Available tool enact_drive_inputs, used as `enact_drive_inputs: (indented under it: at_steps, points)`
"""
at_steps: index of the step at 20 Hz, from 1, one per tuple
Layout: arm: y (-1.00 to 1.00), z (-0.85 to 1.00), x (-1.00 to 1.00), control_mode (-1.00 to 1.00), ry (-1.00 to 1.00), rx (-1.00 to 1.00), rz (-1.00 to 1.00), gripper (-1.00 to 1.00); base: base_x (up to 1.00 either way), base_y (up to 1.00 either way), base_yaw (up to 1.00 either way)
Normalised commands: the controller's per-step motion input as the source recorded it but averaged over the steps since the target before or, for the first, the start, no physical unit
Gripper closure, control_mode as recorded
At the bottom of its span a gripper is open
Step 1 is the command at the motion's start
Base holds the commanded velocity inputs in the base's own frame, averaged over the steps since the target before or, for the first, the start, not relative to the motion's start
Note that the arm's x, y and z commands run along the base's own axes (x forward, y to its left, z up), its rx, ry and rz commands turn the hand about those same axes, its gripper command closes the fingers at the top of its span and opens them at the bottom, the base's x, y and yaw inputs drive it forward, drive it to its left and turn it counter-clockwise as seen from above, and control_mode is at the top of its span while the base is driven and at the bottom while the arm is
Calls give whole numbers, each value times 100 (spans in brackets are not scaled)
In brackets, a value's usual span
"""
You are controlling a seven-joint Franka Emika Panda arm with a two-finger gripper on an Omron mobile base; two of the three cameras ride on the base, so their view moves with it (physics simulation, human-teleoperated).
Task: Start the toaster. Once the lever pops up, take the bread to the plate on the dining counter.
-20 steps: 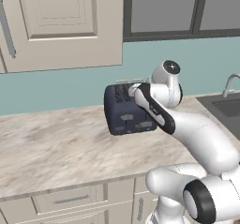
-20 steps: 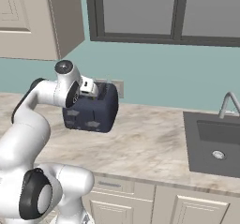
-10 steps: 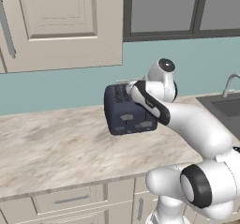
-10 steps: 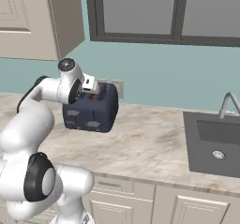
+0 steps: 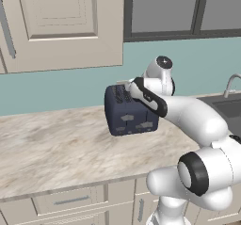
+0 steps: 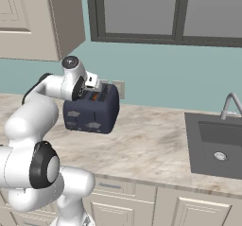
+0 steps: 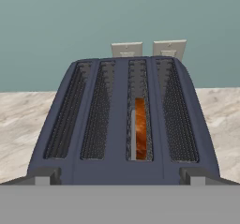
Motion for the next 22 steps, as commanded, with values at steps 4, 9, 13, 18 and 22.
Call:
enact_drive_inputs:
  at_steps: [4,9,13,18,22]
  points:
    - [0,0,4,-100,0,0,0,-100,0,0,0]
    - [0,0,7,-100,0,0,0,-100,0,0,0]
    - [0,0,12,-100,1,0,0,-100,0,0,0]
    - [0,0,15,-100,3,0,0,-100,0,0,0]
    - [0,0,17,-100,1,0,0,-100,0,0,0]
